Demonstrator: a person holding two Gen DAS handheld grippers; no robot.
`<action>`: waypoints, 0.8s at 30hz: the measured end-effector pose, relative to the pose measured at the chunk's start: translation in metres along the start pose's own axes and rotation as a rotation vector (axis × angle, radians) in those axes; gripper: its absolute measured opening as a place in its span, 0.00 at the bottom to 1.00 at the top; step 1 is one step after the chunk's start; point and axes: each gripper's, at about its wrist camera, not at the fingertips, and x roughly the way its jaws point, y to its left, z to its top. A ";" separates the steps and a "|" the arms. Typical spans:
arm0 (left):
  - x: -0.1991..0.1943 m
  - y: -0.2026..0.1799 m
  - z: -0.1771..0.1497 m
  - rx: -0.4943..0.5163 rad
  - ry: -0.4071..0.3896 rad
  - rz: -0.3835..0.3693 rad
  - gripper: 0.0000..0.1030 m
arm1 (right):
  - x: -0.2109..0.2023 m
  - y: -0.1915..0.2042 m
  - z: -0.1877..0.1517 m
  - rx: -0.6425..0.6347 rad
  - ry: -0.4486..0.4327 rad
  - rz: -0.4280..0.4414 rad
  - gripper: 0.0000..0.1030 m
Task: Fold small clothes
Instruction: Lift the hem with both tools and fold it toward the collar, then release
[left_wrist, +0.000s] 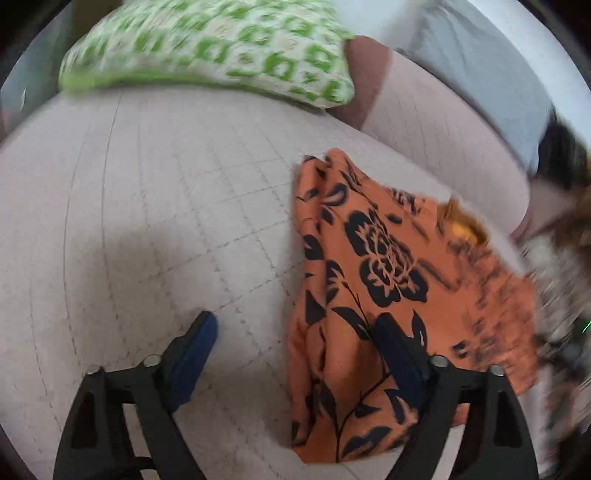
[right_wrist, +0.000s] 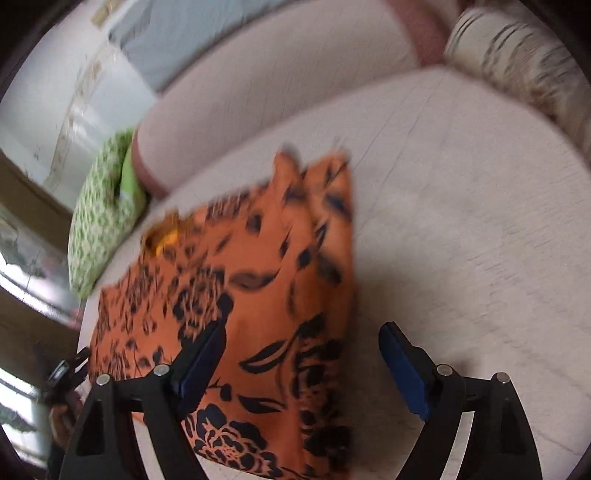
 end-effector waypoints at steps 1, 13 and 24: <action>0.002 -0.008 -0.002 0.045 0.003 0.033 0.74 | 0.006 0.005 0.002 -0.018 0.020 -0.015 0.80; -0.120 -0.050 0.002 0.095 -0.095 -0.067 0.16 | -0.083 0.065 -0.013 -0.011 -0.028 0.116 0.15; -0.121 0.009 -0.120 0.021 0.093 -0.005 0.41 | -0.088 -0.005 -0.157 0.058 0.120 0.005 0.58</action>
